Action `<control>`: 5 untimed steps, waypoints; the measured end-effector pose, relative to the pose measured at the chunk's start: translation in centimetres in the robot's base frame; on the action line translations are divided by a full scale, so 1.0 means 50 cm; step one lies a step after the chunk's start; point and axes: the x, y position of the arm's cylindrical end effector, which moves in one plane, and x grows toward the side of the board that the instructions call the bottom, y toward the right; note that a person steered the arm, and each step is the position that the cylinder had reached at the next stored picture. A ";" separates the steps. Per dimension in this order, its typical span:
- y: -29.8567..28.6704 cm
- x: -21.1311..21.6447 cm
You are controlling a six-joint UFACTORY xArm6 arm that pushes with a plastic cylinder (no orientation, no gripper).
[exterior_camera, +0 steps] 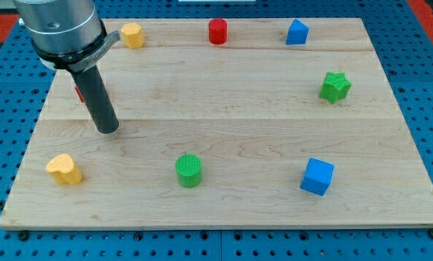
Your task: Adjust the green star in between the blue blocks
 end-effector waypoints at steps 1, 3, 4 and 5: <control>0.000 0.000; -0.002 0.000; -0.002 -0.005; -0.002 -0.010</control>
